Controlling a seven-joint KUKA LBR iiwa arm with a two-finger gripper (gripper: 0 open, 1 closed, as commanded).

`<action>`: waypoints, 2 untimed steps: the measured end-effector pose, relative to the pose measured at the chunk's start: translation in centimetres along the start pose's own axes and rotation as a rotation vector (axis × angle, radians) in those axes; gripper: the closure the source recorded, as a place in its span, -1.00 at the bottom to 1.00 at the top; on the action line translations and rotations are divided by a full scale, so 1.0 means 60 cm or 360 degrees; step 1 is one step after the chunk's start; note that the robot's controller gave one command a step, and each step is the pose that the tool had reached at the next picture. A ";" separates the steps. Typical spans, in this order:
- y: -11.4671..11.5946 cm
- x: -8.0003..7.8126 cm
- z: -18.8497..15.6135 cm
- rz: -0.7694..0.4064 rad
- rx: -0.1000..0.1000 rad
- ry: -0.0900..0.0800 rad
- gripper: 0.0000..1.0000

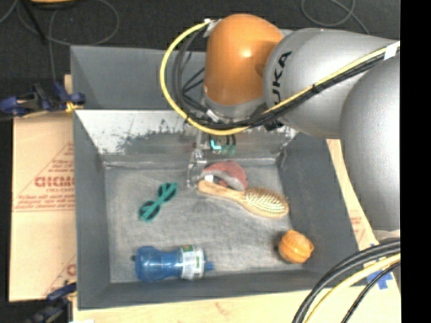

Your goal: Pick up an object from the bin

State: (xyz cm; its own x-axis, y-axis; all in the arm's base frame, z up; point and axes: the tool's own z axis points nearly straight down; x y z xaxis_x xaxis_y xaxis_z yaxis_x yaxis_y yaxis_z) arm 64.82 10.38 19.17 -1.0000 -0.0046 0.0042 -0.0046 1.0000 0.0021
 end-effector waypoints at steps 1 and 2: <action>0.000 -0.003 -0.009 0.0002 -0.0002 -0.0013 -1.00; 0.050 0.049 0.185 -0.0319 0.0006 -0.0022 1.00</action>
Offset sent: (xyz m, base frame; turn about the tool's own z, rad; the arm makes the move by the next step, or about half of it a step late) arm -0.0342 0.0323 -0.1164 -0.2045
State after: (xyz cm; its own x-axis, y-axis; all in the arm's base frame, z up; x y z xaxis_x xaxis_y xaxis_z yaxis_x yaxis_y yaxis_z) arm 61.83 13.37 8.08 -0.9791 -0.2034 -0.0097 -0.2033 0.9791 -0.0023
